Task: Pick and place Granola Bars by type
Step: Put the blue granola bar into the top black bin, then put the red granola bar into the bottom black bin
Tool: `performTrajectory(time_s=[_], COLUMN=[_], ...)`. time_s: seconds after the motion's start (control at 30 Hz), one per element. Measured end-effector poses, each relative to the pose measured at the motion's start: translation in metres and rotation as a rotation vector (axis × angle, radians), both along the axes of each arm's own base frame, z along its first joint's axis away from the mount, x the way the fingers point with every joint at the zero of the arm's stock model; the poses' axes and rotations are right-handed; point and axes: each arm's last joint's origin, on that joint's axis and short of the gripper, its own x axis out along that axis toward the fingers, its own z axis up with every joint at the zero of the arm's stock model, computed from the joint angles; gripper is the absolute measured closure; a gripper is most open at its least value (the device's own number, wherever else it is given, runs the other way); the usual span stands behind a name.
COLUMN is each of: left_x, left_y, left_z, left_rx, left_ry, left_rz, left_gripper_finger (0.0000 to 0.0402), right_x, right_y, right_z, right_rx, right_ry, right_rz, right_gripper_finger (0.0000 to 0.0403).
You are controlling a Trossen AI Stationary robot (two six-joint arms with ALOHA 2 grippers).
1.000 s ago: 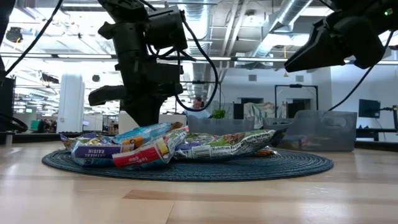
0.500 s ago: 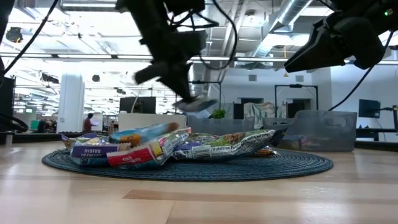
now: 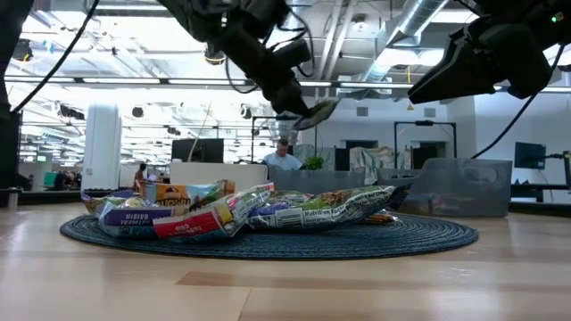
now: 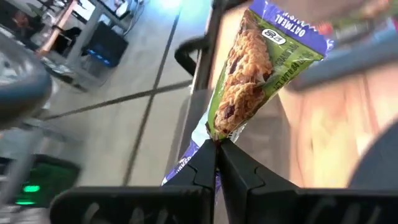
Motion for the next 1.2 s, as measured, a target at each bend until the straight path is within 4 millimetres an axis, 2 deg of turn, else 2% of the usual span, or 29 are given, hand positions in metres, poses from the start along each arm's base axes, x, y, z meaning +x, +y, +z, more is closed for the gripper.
performTrajectory(time_s=[0.2,0.37,0.53,0.63,0.73,1.03,1.1,1.2], left_x=[-0.015,-0.010,-0.002,-0.002,-0.001,0.000,0.001,0.001], left_y=[0.048,0.064,0.069,0.069,0.069,0.066,0.062,0.050], left_z=[-0.005,-0.028,-0.052,-0.056,-0.056,-0.056,-0.053,-0.037], left_rx=[-0.154,-0.223,-0.227,-0.206,-0.195,-0.196,-0.195,-0.184], left_ry=[-0.096,-0.104,-0.071,-0.044,-0.042,-0.043,-0.042,-0.061], left_rz=[0.062,0.035,0.047,0.080,0.082,0.074,0.065,0.030], left_gripper_finger=[0.0396,0.0396,0.0395,0.0392,0.0375,0.0278,0.0266,0.0257], right_x=[0.000,0.000,0.000,0.000,0.000,0.000,0.000,0.001], right_y=[0.000,-0.001,-0.001,-0.001,-0.001,-0.001,-0.001,-0.001], right_z=[0.000,0.000,0.000,0.000,0.000,0.000,0.000,0.000], right_rx=[-0.001,-0.002,-0.007,-0.006,-0.007,-0.003,-0.003,0.000], right_ry=[0.000,0.003,0.006,0.006,0.006,0.005,0.004,0.000], right_rz=[0.000,-0.004,-0.001,-0.001,-0.001,-0.003,-0.003,-0.003], right_gripper_finger=[0.0275,0.0275,0.0275,0.0275,0.0275,0.0275,0.0275,0.0275])
